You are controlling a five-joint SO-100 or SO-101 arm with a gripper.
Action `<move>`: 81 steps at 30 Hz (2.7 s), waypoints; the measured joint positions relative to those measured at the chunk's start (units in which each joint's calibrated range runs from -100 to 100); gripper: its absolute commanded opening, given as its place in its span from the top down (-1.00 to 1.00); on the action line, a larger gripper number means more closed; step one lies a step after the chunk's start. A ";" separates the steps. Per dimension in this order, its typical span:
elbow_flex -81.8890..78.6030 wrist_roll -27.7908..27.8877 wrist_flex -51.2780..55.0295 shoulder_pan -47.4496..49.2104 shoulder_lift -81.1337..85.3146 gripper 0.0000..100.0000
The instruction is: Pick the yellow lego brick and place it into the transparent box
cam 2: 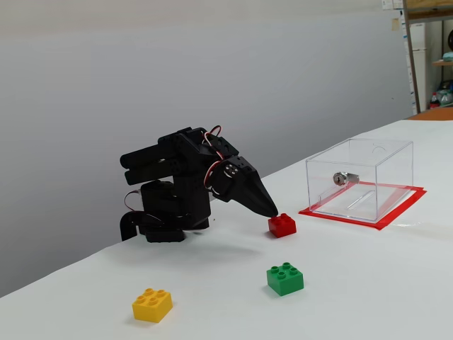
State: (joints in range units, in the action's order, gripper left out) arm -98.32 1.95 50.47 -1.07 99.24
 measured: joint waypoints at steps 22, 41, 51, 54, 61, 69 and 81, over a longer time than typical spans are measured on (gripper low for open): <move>-0.09 0.20 0.00 0.00 0.00 0.95; 19.77 0.10 7.54 -2.88 -3.89 0.95; 49.07 0.10 16.37 -16.13 -29.60 0.94; 55.08 -0.10 18.08 -23.08 -33.23 0.83; 58.43 -0.10 20.74 -41.99 -38.22 0.45; 62.40 -0.10 20.65 -58.23 -51.67 0.41; 77.32 -0.10 20.57 -62.61 -77.63 0.16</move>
State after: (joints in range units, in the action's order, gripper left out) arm -21.01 1.86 71.04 -63.68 21.61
